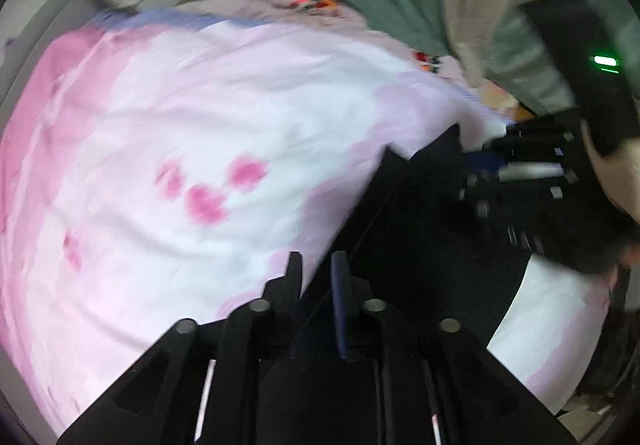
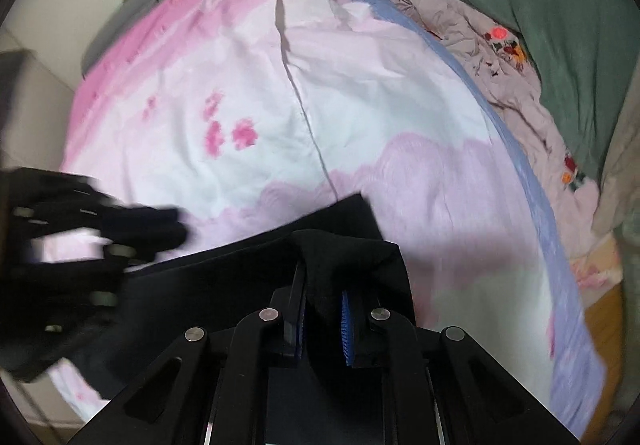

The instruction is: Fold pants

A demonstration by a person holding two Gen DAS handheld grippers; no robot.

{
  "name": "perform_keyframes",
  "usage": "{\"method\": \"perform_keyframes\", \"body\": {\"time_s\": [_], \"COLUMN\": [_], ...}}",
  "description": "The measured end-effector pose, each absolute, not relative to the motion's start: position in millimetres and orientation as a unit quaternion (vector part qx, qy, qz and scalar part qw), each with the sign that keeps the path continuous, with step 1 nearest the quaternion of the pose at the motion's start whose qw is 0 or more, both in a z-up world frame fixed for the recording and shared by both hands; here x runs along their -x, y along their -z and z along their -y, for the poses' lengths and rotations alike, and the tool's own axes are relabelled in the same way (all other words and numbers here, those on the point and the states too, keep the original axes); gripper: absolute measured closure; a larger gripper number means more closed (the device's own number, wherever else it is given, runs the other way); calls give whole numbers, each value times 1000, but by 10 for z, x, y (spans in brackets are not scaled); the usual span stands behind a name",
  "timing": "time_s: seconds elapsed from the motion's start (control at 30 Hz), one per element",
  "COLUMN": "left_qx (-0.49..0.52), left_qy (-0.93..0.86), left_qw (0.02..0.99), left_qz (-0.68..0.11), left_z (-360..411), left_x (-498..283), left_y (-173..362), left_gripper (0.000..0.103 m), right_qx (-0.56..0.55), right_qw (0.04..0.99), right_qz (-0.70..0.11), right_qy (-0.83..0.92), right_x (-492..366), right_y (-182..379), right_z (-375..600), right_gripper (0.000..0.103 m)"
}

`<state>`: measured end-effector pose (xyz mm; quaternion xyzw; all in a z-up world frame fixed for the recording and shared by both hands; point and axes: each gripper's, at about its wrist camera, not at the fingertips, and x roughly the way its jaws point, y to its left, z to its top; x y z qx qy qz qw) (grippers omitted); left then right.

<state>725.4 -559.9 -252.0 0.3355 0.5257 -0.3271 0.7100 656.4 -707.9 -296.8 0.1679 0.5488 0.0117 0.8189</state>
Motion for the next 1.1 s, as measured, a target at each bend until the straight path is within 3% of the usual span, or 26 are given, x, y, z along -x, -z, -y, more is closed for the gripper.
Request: {"method": "perform_keyframes", "body": {"time_s": [0.23, 0.3, 0.33, 0.37, 0.4, 0.47, 0.63, 0.7, 0.83, 1.1], "left_qx": [-268, -227, -215, -203, -194, -182, -126, -99, -66, -4], "left_qy": [209, 171, 161, 151, 141, 128, 106, 90, 46, -70], "left_qw": [760, 779, 785, 792, 796, 802, 822, 832, 841, 847], "left_qz": [-554, -560, -558, -556, -555, -555, -546, -539, -536, -526], "left_z": [4485, 4103, 3999, 3865, 3737, 3566, 3229, 3025, 2638, 1638], "left_x": [-7332, -7255, -7205, -7118, -7040, -6885, -6435, -6168, -5696, -4550], "left_y": [2460, 2404, 2377, 2326, 2294, 2231, 1960, 1841, 1728, 1564], "left_gripper": [67, 53, 49, 49, 49, 45, 36, 35, 35, 32], "right_qx": [-118, -120, -121, -119, -108, -79, -37, -29, -34, -23], "right_qw": [788, 787, 789, 795, 799, 820, 854, 864, 876, 859], "right_qz": [-604, -604, -601, -594, -589, -561, -517, -503, -479, -486], "right_qy": [22, 29, 33, 39, 52, 82, 35, 16, -49, -157], "right_x": [-6950, -6947, -6929, -6890, -6845, -6702, -6276, -6117, -5663, -4957], "right_y": [3348, 3388, 3376, 3331, 3277, 3079, 2447, 2237, 1881, 1716], "right_z": [7025, 7032, 7032, 7021, 7007, 6959, 6635, 6444, 5887, 4748], "right_gripper": [89, 86, 82, 71, 48, 34, 34, 28, 28, 28]}}
